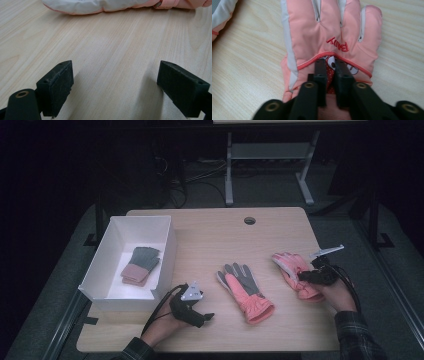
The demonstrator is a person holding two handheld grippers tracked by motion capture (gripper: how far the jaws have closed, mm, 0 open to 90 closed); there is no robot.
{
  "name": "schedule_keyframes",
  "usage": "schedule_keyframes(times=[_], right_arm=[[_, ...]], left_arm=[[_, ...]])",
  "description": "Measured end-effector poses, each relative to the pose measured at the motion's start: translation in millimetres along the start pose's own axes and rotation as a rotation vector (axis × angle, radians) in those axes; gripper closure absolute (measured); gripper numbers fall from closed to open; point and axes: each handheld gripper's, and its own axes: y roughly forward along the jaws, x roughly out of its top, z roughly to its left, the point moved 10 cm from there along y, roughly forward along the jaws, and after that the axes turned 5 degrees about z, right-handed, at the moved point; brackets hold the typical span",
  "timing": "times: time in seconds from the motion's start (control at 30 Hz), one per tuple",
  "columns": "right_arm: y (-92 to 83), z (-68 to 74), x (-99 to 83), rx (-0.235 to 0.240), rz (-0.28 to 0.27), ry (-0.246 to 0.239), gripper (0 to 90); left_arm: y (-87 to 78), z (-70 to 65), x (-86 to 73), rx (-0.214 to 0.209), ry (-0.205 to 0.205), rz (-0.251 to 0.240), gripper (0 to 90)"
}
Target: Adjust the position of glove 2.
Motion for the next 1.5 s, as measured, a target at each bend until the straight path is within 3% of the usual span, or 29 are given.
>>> schedule_keyframes(times=[0.1, 0.37, 0.67, 0.9, 1.5], right_arm=[[-2.3, 0.1, -0.2, -0.001, -0.011, -0.011, 87.9], [-17.9, 1.7, 3.8, 0.009, -0.052, -0.005, 89.3], [-46.6, 19.6, 19.0, 0.067, -0.118, 0.007, 89.3], [-59.5, 51.4, 35.1, 0.119, -0.159, -0.022, 89.3], [-57.7, 140.0, 63.6, 0.202, -0.142, -0.133, 89.3]], left_arm=[[0.3, 0.0, 0.3, 0.001, -0.001, -0.004, 12.9], [0.5, 0.1, 0.5, 0.001, -0.001, -0.006, 12.9], [0.5, 0.4, 0.4, 0.0, 0.004, -0.004, 12.8], [0.8, 0.4, 0.7, -0.001, 0.005, -0.003, 12.8], [1.3, 1.0, 1.3, 0.001, 0.01, -0.005, 12.8]])
